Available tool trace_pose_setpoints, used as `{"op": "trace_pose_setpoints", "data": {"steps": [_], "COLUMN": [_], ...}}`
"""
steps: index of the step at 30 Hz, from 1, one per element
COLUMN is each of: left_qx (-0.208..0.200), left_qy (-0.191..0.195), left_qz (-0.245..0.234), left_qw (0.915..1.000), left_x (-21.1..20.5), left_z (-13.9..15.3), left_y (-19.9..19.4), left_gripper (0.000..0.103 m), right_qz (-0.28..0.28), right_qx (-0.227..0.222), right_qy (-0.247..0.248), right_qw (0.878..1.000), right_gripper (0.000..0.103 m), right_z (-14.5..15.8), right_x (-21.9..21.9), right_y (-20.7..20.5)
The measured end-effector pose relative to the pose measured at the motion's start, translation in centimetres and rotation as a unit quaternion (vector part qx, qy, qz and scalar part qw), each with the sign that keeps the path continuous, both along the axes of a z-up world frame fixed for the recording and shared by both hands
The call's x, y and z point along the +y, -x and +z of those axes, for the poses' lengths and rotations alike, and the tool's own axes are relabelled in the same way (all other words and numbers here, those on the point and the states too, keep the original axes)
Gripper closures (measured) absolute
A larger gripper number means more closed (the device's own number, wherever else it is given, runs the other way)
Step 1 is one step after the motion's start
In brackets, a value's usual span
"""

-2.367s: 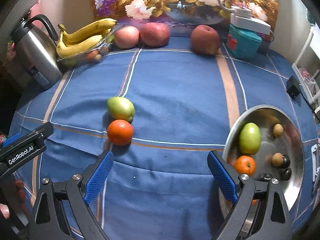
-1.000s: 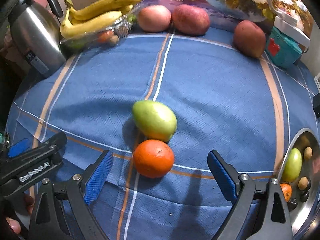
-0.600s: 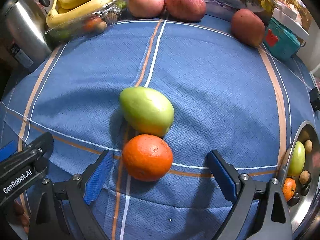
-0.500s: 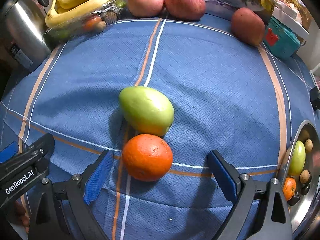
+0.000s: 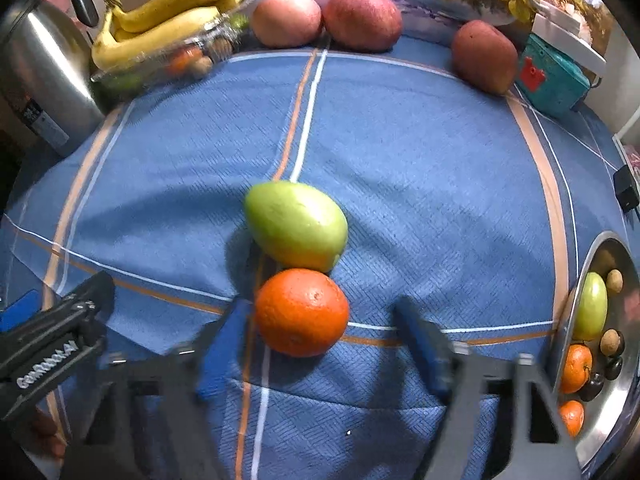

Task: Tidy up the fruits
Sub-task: 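Close the right tool on the tangerine while the left tool approaches the green pear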

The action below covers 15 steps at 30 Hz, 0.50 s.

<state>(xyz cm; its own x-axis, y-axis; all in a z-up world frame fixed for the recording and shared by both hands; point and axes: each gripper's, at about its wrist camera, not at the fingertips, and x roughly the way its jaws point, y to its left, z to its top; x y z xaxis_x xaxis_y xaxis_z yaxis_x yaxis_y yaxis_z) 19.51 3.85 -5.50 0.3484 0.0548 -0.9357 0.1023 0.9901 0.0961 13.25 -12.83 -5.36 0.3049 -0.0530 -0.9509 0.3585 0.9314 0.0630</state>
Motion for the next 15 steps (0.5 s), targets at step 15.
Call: {"op": "trace_pose_setpoints", "data": {"steps": [15], "left_qx": [-0.017], "left_qy": [0.052], "left_qz": [-0.028], "left_qw": [0.9981], "left_x": [-2.0], "left_z": [2.1], "left_y": [0.8], "left_gripper": [0.000], "right_qz": [-0.016], "right_qx": [-0.043], "right_qy": [-0.036], "right_qw": [0.998], "right_gripper": [0.061], "right_z": [3.2], "right_x": [-2.1], "right_y": [1.1]}}
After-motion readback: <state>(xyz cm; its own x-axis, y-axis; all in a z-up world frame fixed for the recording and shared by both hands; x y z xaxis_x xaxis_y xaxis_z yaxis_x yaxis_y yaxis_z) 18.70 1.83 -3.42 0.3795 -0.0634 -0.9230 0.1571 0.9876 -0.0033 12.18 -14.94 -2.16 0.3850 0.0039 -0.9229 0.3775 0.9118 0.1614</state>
